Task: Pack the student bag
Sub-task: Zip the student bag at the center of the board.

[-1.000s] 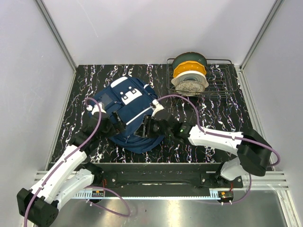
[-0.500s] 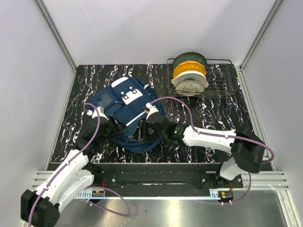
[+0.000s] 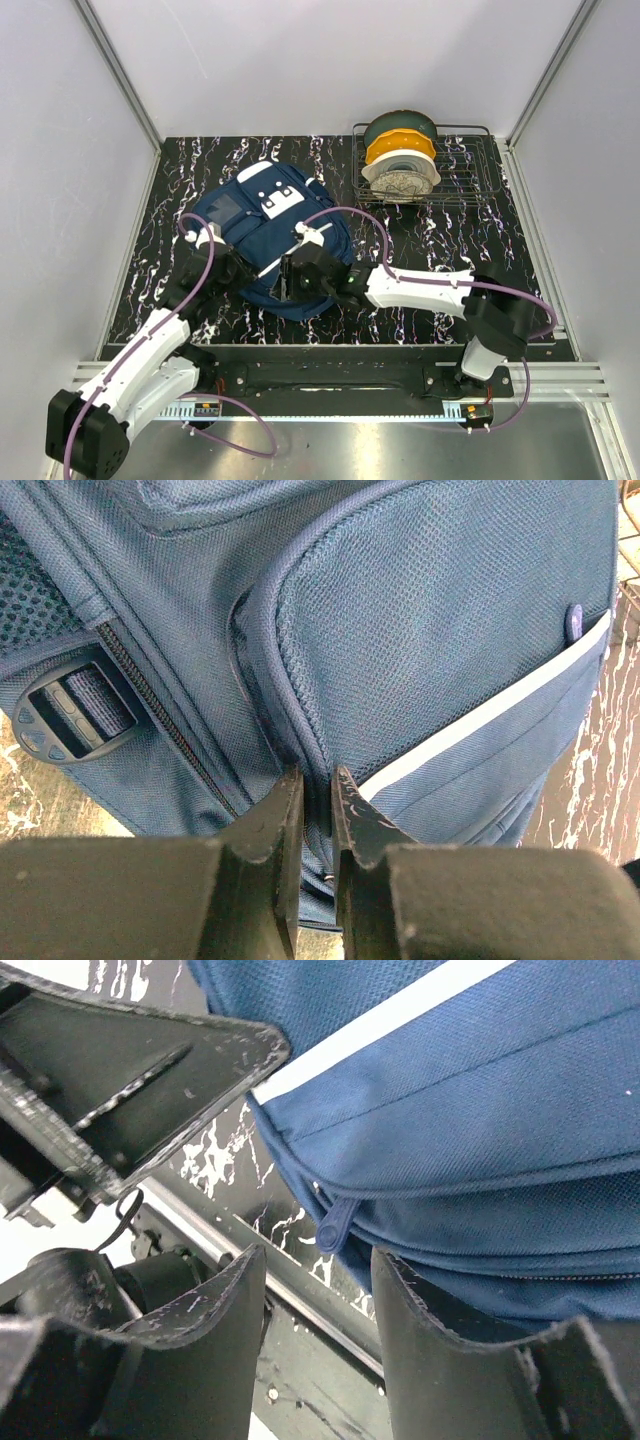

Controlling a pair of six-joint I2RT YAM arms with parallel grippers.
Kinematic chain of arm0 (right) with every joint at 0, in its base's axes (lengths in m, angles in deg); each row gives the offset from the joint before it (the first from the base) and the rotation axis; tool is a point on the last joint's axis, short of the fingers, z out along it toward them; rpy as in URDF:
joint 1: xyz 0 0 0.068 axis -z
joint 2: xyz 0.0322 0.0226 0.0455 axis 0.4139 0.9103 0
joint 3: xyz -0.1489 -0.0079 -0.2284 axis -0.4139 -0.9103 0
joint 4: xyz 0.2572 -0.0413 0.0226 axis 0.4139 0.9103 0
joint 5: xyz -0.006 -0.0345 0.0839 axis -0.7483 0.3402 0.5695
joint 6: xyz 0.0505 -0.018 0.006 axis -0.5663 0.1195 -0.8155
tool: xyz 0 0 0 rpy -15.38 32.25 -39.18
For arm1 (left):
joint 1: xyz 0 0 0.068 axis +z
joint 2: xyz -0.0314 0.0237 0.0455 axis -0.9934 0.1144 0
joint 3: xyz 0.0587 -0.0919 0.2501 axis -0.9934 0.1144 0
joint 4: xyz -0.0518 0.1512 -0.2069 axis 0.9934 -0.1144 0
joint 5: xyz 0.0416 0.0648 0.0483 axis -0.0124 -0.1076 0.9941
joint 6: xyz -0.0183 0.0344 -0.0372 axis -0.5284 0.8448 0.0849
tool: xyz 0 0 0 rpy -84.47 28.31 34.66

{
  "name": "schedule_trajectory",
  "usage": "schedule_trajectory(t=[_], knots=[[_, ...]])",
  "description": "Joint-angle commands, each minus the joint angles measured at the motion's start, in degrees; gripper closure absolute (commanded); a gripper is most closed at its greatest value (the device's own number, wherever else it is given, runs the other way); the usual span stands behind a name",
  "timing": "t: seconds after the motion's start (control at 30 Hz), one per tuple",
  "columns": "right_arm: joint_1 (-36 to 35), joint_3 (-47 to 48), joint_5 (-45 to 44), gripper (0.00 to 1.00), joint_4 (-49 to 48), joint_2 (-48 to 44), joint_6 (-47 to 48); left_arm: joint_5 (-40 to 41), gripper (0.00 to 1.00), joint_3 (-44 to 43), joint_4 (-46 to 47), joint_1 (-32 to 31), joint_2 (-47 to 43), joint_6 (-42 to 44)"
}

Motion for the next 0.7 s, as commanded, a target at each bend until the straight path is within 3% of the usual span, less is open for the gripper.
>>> schedule_trajectory(t=[0.0, 0.2, 0.3, 0.33, 0.4, 0.67], knots=[[-0.6, 4.1, -4.1, 0.48, 3.0, 2.3, -1.2, -2.1, 0.94, -4.2, 5.4, 0.2, -0.7, 0.4], [-0.5, 5.8, -3.2, 0.50, 3.1, 4.5, -0.9, -2.6, 0.94, -5.1, 4.3, 0.2, -2.5, 0.6], [-0.2, 6.2, -3.1, 0.55, 2.4, 5.0, -0.3, -3.3, 0.94, -5.2, 4.3, 0.2, -3.0, 0.4], [-0.1, 6.3, -2.5, 0.62, 2.1, 5.2, -0.1, -3.6, 0.95, -5.2, 4.3, 0.2, -3.2, 0.3], [0.1, 6.6, -1.7, 0.66, 1.5, 5.5, -0.1, -3.8, 0.96, -5.2, 4.3, 0.2, -3.5, 0.0], [0.4, 7.2, -0.5, 0.65, 2.5, 7.0, -0.6, -3.9, 0.98, -6.3, 3.8, 0.2, -4.2, -0.3]])
